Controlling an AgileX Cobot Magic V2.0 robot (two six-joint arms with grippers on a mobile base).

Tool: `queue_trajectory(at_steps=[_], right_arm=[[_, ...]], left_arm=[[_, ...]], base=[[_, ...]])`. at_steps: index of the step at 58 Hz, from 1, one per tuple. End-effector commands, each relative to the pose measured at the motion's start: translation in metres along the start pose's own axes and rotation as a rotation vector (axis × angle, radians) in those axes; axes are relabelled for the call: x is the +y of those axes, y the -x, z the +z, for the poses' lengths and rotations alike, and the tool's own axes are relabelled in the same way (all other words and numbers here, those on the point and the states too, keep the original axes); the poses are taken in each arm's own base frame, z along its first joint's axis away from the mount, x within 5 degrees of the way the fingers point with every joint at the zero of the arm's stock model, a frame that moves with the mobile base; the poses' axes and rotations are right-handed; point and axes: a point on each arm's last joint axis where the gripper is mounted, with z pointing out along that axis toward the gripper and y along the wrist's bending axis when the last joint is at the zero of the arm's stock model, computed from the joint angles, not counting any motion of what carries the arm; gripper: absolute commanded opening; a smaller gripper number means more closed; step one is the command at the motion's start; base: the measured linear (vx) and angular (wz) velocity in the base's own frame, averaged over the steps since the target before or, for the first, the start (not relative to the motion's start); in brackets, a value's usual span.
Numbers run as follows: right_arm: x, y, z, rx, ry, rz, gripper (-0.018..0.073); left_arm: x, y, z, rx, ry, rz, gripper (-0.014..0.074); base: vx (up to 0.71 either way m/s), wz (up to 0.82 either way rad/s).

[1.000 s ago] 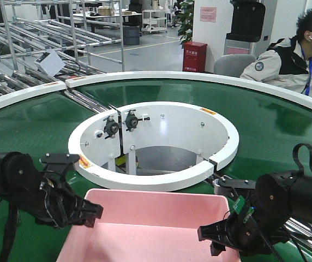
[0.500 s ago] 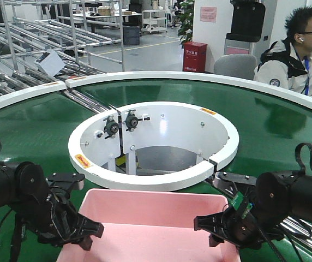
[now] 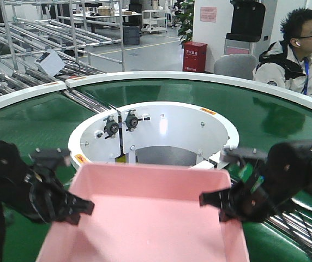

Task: Grab pink bin and stack on right shelf
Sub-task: 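Close both grippers on the bin walls and lift the pink bin, then hold the pink bin with both grippers while the base turns away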

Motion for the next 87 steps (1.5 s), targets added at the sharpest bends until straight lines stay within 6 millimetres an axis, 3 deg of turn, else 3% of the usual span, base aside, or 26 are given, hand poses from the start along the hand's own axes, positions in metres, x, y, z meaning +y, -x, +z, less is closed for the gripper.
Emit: queue_trajectory(at_steps=[1,8,18,26,42,87], right_arm=[[0.011,0.018,-0.058,-0.201,0.079,-0.016,-0.001],[0.011,0.015,-0.095,-0.287,0.104,-0.021,-0.0009],[0.011,0.006,-0.142,-0.392,0.135,-0.023,-0.0009],[0.01,0.002,-0.159,-0.433,0.147,-0.025,-0.0009],[0.013,0.008,-0.174,-0.492,0.164,-0.027,-0.0009],[0.012,0.008,-0.172,-0.487,0.157,-0.035,-0.0008]], left_arm=[[-0.018,0.013,-0.066,-0.245,-0.069,-0.002,-0.0005],[-0.024,0.007,-0.105,-0.342,-0.082,0.01,-0.0001],[-0.03,-0.003,-0.146,-0.441,-0.107,-0.016,-0.0001],[-0.032,-0.009,-0.157,-0.449,-0.112,-0.009,-0.0001],[-0.034,-0.011,-0.159,-0.434,-0.132,-0.018,-0.0001],[-0.033,-0.014,-0.158,-0.403,-0.128,-0.012,-0.0001]], base=[[0.0,0.0],[0.0,0.0],[0.0,0.0],[0.0,0.0],[0.0,0.0],[0.0,0.0]])
